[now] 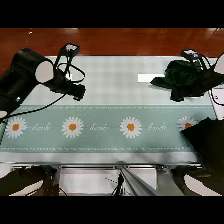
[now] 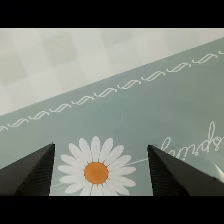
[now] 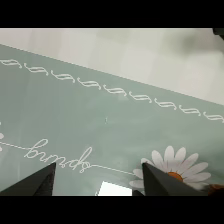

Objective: Fold the shirts.

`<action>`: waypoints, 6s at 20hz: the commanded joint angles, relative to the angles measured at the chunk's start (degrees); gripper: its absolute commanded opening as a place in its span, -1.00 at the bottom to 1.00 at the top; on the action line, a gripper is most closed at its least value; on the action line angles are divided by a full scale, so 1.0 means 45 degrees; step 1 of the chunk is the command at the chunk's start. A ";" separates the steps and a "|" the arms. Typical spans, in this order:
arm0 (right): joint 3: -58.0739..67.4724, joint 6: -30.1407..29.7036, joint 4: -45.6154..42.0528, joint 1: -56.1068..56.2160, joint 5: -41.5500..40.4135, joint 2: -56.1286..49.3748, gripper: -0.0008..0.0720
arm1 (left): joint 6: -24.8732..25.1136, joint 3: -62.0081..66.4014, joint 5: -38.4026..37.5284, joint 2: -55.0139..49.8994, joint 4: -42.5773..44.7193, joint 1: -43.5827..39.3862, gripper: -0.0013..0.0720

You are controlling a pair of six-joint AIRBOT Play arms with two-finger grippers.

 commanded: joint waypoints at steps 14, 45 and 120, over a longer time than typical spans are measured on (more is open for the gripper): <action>0.0359 0.6062 -0.6290 -0.1379 -0.9583 -0.1044 0.66 | 0.0461 0.0010 0.3060 -0.0126 0.0000 0.0121 1.00; 0.0782 -0.0316 0.4444 -0.1744 -0.9525 0.0515 -0.87 | -0.0194 0.1253 0.2113 0.0957 -0.1477 0.0141 1.00; -0.5343 -0.3575 1.0307 -0.1073 -0.5090 -0.3415 0.55 | 0.4969 -1.0074 0.8354 -0.0267 -1.6349 -0.2550 -0.90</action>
